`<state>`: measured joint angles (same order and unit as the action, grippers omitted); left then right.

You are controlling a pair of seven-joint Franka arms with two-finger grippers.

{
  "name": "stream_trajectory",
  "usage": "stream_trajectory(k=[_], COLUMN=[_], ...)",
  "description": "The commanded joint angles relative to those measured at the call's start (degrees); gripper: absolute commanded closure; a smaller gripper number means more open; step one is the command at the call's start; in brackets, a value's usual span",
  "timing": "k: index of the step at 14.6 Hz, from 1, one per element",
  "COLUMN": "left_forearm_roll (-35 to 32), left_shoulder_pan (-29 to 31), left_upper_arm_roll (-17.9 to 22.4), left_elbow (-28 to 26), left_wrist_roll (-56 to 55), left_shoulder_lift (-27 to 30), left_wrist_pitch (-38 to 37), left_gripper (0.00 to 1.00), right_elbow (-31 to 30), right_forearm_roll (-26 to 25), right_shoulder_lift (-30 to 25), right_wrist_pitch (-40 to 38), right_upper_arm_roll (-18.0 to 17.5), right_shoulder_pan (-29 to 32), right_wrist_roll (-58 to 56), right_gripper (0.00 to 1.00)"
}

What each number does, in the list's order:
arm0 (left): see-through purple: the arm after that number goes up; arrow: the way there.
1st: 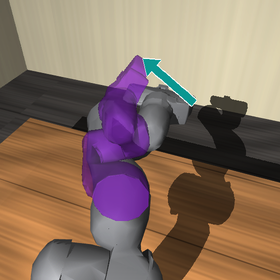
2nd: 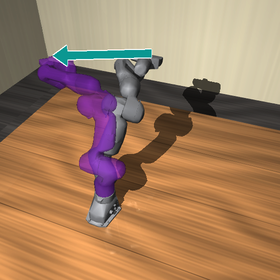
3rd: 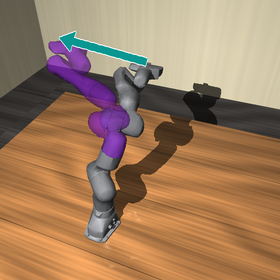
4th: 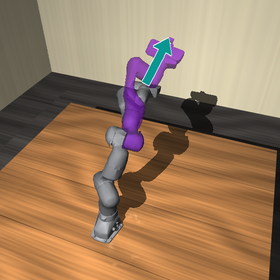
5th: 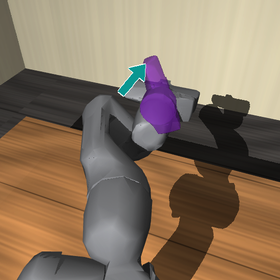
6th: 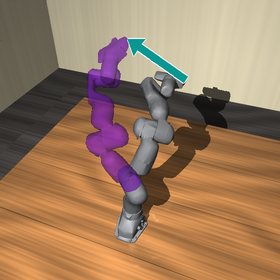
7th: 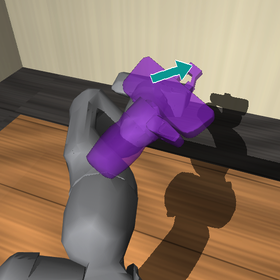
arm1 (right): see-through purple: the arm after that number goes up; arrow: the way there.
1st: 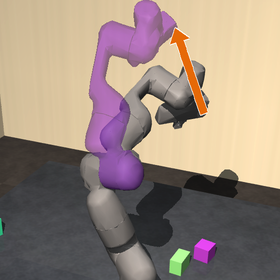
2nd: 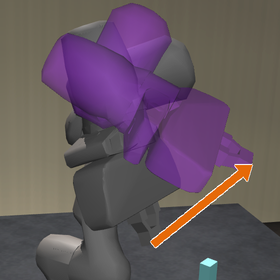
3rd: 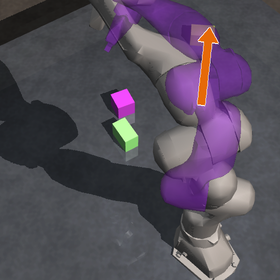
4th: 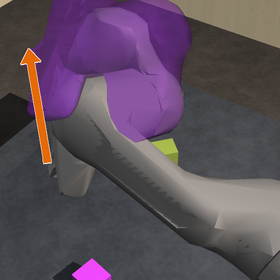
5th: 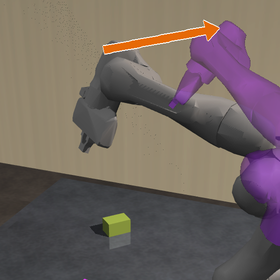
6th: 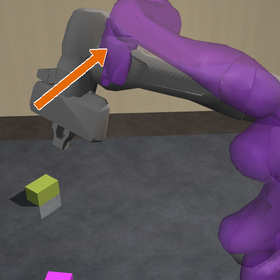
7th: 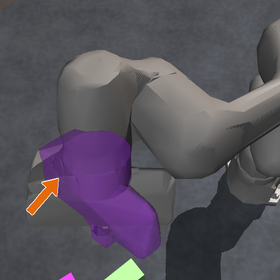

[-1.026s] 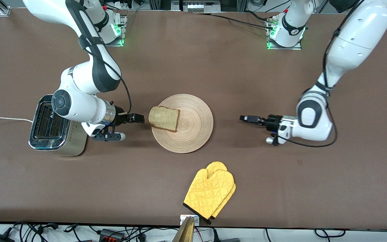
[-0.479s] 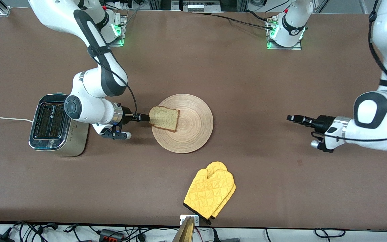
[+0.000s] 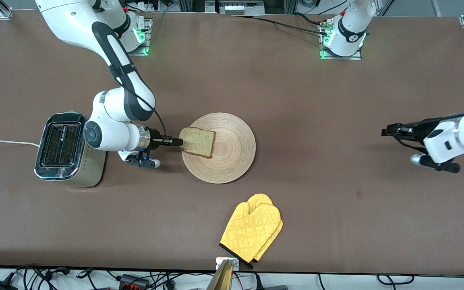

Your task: Move plate and put bread in toaster

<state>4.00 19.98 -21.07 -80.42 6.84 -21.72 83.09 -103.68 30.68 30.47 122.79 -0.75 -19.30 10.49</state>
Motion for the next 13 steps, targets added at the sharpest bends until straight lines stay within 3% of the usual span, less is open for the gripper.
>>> stream_trajectory(k=[1,4,11,13], left_forearm_roll=[-2.24,-6.8,-9.45,-9.72], left_shoulder_pan=[0.06,-2.13,-3.81,-3.72], left_upper_arm_roll=[-0.02,-0.2,-0.02,0.5], left_elbow=[4.82,10.19,10.46,9.33], left_wrist_roll=[-1.22,-1.56,-1.74,-2.09], left_shoulder_lift=[0.18,0.1,0.18,2.8], left_wrist_pitch=[-6.86,-11.1,-11.63,-10.15], left_gripper=[0.0,0.0,0.0,0.0], right_elbow=[-0.82,-0.73,-0.29,-0.29], right_forearm_roll=[1.4,2.89,4.3,4.56], right_shoulder_lift=[0.47,1.17,2.23,2.23], right_wrist_pitch=[1.14,1.4,1.4,1.4], right_upper_arm_roll=[0.04,0.04,0.04,0.04], right_shoulder_pan=[-1.09,-1.88,-2.06,-2.06], right_wrist_roll=[0.32,0.32,0.32,0.32], right_gripper=[0.18,0.18,0.25,0.3])
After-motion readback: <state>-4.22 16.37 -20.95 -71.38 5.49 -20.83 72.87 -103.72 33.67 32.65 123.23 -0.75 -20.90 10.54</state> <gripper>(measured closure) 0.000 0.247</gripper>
